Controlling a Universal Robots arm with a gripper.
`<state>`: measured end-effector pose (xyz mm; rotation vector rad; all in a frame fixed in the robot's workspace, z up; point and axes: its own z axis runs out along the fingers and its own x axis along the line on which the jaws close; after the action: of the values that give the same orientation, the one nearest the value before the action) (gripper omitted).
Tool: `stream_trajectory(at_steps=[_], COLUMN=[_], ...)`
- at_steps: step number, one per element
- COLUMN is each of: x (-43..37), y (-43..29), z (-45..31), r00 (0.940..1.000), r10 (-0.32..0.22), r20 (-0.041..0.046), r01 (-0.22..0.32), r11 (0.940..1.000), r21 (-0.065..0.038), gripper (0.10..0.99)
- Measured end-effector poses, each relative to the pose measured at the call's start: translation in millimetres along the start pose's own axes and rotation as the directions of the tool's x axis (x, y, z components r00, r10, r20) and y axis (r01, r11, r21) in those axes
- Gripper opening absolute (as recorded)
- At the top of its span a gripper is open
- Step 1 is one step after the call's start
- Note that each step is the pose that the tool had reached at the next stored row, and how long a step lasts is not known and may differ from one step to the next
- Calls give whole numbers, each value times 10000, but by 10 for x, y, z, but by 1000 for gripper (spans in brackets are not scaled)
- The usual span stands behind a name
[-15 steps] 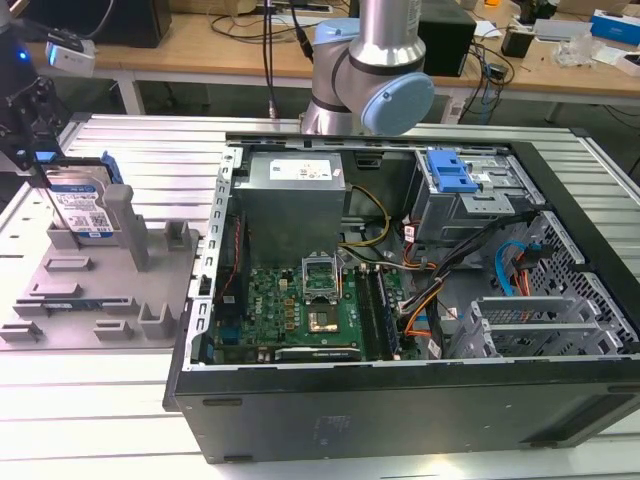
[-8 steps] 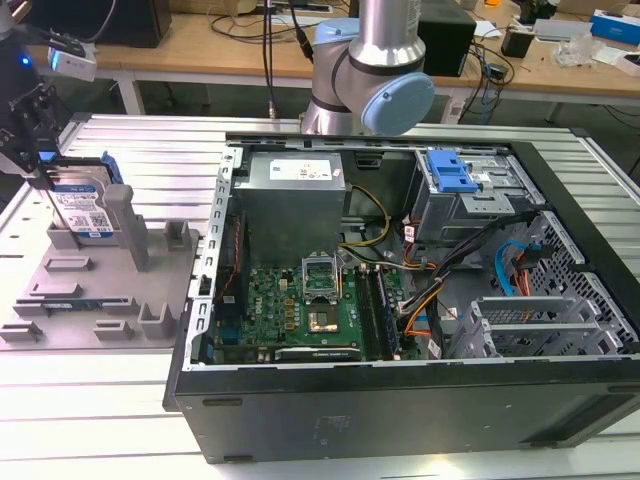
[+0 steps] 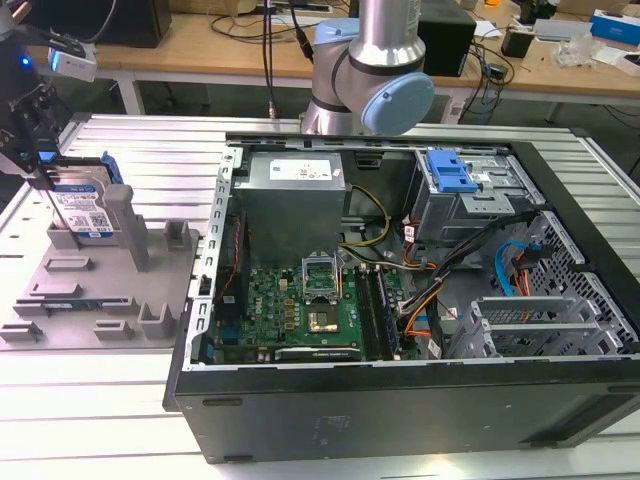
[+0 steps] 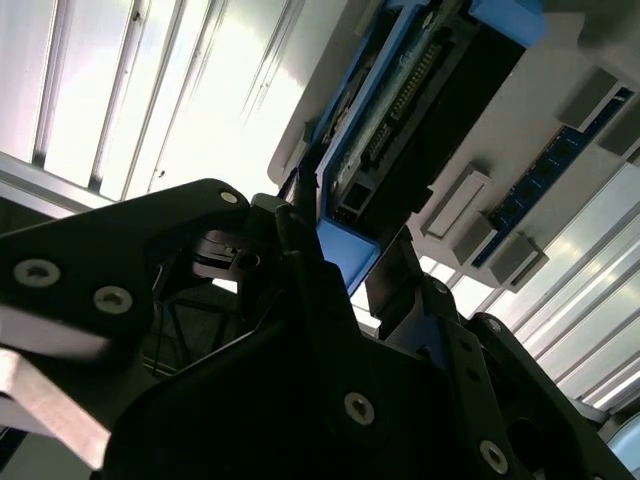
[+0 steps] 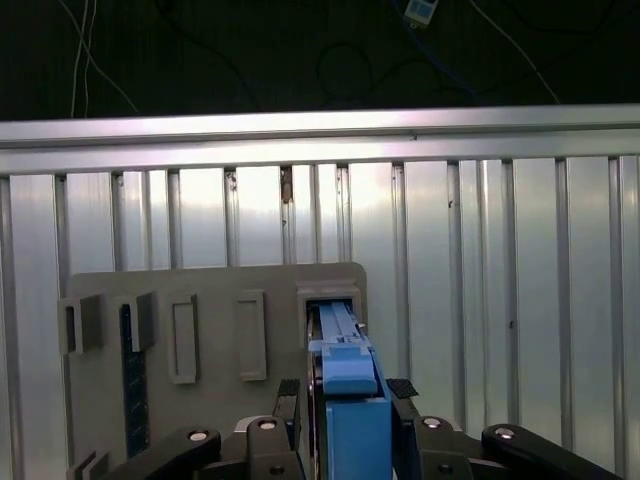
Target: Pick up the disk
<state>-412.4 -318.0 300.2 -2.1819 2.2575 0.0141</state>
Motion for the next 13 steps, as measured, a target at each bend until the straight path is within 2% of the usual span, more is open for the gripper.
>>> stream_trajectory(at_steps=[13], x=[-17], y=[1], z=[17], r00=[10000], r10=[-1], r20=[-1], r01=[1], r11=[10000], r21=[-2], gripper=[455])
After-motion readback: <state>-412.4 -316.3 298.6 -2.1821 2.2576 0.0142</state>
